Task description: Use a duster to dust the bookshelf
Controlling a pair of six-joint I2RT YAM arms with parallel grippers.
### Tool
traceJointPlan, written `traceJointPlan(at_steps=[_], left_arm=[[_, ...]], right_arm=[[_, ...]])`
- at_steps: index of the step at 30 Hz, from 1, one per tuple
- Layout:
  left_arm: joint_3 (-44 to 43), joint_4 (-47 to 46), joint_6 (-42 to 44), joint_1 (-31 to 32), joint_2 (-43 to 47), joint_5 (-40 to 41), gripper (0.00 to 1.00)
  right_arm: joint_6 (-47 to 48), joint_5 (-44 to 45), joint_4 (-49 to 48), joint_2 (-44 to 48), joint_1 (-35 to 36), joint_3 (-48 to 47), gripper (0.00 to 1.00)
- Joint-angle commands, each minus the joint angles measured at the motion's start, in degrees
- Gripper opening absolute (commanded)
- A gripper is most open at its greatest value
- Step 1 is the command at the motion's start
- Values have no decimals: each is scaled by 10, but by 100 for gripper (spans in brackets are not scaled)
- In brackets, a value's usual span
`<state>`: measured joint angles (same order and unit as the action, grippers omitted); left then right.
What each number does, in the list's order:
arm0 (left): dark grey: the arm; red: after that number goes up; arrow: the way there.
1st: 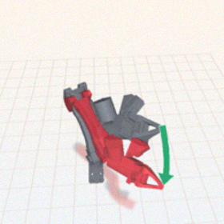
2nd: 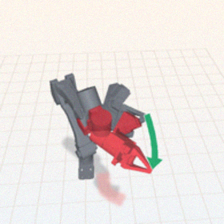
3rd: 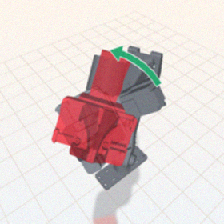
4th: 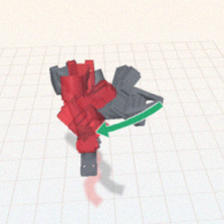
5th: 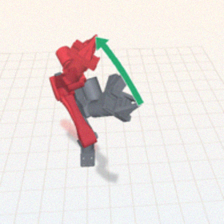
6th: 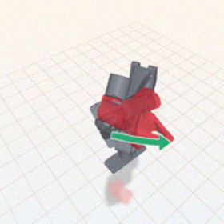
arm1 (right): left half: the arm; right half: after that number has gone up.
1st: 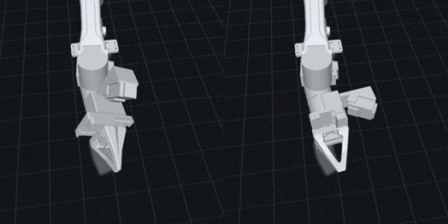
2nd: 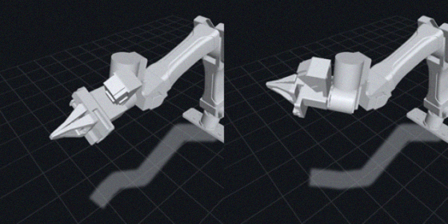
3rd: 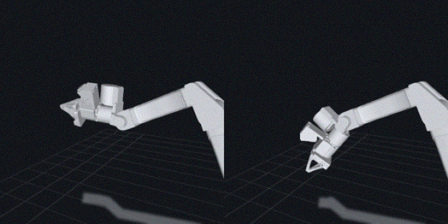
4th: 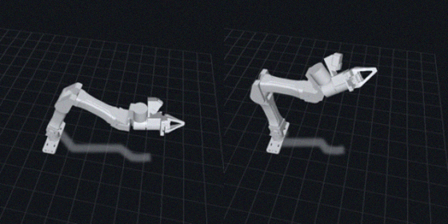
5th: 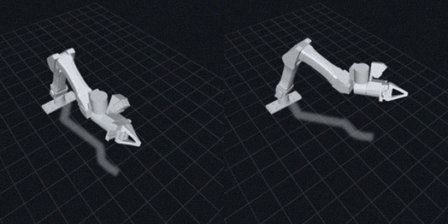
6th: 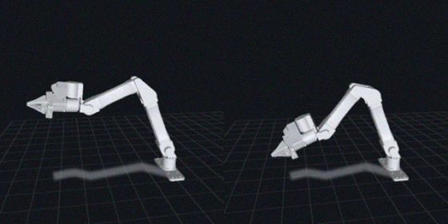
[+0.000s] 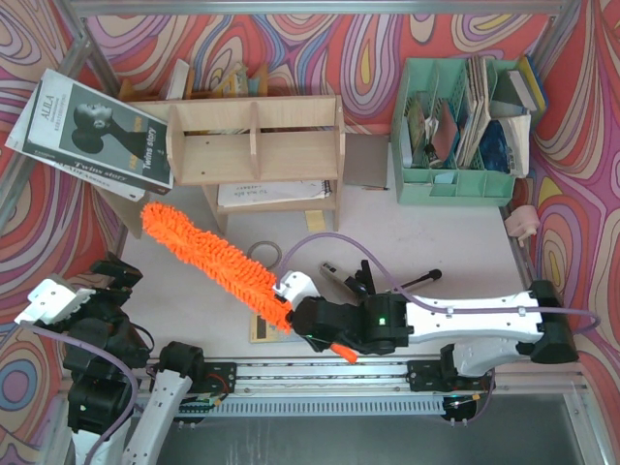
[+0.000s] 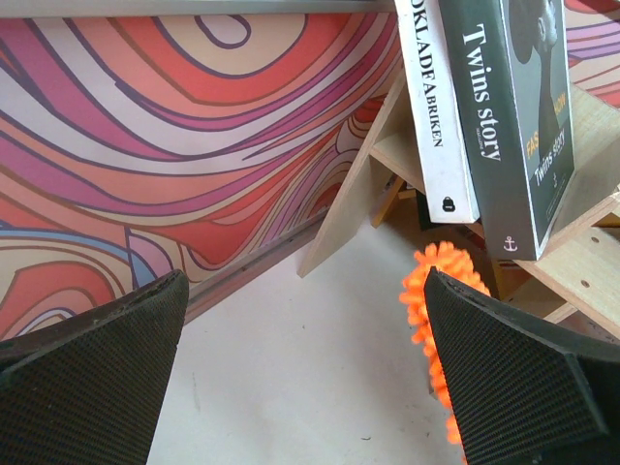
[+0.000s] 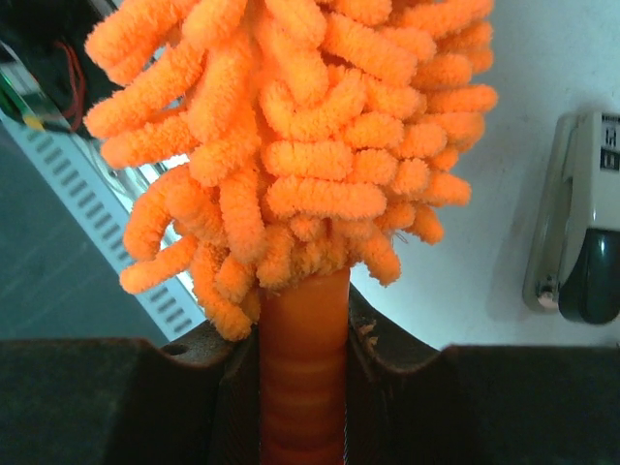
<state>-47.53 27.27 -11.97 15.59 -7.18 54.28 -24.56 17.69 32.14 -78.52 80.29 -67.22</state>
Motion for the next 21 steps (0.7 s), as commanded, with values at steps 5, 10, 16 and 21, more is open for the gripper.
traceJointPlan(at_steps=[5, 10, 16, 21], left_arm=[[5, -11, 5, -3, 0, 7, 99], [2, -7, 5, -3, -18, 4, 99], [-2, 0, 2, -3, -29, 3, 98], [-2, 1, 3, -3, -25, 12, 98]], right_arm=[[-42, 34, 42, 118, 2, 87, 0], [-74, 53, 42, 161, 1, 121, 0], [-121, 117, 41, 168, 1, 140, 0], [-125, 144, 29, 164, -3, 143, 0]])
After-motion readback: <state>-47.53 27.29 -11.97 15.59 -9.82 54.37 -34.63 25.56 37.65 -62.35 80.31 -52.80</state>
